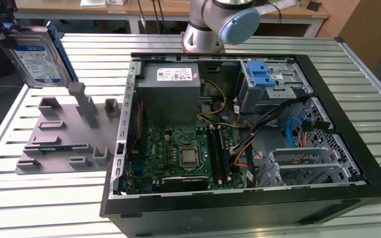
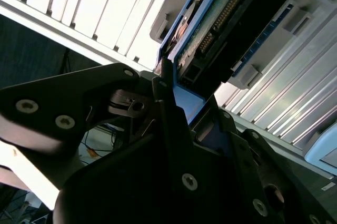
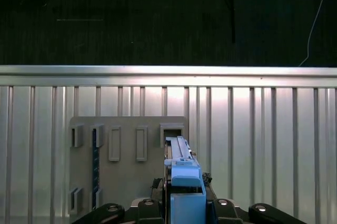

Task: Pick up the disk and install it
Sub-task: 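Pick up the disk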

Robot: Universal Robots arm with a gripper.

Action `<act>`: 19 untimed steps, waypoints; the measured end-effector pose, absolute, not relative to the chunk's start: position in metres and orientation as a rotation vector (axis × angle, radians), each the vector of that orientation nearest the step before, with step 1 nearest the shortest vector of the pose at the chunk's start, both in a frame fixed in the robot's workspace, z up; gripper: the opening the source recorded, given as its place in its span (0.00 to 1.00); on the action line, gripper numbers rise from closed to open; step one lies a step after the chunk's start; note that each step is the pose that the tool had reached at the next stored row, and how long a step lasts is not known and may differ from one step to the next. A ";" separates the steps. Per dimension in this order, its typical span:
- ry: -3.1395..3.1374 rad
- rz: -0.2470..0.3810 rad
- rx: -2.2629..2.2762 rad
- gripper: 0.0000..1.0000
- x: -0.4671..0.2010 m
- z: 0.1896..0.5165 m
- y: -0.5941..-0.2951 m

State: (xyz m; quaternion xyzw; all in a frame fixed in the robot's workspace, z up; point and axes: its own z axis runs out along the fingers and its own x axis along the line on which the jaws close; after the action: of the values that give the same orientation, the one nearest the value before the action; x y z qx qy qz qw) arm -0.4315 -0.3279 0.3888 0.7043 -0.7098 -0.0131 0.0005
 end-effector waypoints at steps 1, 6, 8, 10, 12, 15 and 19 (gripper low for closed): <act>-2.229 -0.041 2.212 0.36 -0.431 0.389 -0.328; -2.229 -0.041 2.212 0.36 -0.431 0.393 -0.328; -2.229 -0.041 2.212 0.36 -0.431 0.396 -0.328; -2.229 -0.041 2.212 0.36 -0.431 0.398 -0.328; -2.229 -0.041 2.212 0.36 -0.431 0.400 -0.328; -2.229 -0.041 2.212 0.36 -0.432 0.404 -0.328; -2.229 -0.041 2.212 0.36 -0.432 0.409 -0.328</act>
State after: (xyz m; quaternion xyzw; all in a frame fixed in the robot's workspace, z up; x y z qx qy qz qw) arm -0.4315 -0.3277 0.4092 0.7043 -0.7098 -0.0131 0.0004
